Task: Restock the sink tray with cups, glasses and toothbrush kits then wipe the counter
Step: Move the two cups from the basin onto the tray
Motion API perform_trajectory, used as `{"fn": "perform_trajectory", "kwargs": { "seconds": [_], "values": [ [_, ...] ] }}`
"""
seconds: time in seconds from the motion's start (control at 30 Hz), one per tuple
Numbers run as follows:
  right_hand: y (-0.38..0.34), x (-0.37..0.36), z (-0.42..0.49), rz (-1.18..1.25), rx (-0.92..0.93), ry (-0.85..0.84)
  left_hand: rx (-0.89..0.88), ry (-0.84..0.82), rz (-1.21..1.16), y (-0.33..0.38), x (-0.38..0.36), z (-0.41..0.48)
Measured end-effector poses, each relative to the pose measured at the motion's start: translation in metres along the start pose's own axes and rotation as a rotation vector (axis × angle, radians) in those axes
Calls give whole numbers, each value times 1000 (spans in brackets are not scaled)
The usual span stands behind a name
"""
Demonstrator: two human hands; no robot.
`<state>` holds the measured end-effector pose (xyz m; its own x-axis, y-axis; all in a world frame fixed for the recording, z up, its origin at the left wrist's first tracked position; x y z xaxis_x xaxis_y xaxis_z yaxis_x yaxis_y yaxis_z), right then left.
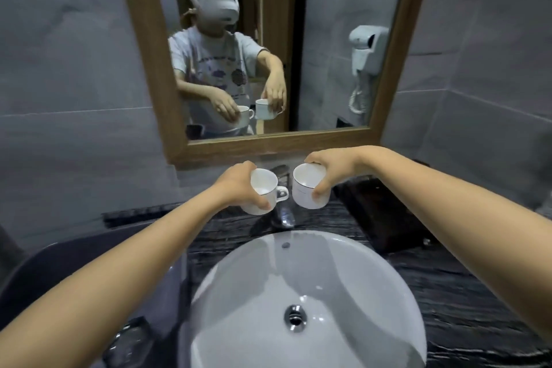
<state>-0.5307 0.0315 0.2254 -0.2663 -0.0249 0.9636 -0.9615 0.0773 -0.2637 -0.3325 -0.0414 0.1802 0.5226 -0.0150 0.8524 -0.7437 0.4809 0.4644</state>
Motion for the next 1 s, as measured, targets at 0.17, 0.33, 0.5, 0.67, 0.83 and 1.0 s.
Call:
{"fn": "perform_trajectory", "kwargs": {
  "seconds": [0.17,0.33,0.5,0.67,0.83,1.0],
  "values": [
    [103,-3,-18,-13,-45,-21,-32,-73,-23,69,-83,20],
    [200,-18,-27,10,-92,-39,-9,-130,-56,128,-165,39],
    [283,-29,-34,55,-178,-44,5,-134,-101,172,-223,54],
    [342,-38,-38,40,-268,3,8,-129,-110,206,-261,62],
    [382,-45,-41,42,-330,16,24,-140,-98,231,-290,61],
    [402,-47,-41,54,-370,25,54,-125,-78,246,-308,61]
  ]
}}
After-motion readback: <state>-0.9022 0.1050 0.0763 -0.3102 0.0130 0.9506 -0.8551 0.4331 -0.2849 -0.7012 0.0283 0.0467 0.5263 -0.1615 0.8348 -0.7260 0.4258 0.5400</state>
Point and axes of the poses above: each hand's wrist, its own z-axis towards the middle knuckle, its own x-axis out of the back of the hand, y = z × x, the point moved 3 cm from there along z, towards the middle knuckle, and after that the axes turned 15 degrees about y, right-handed, at the moved point
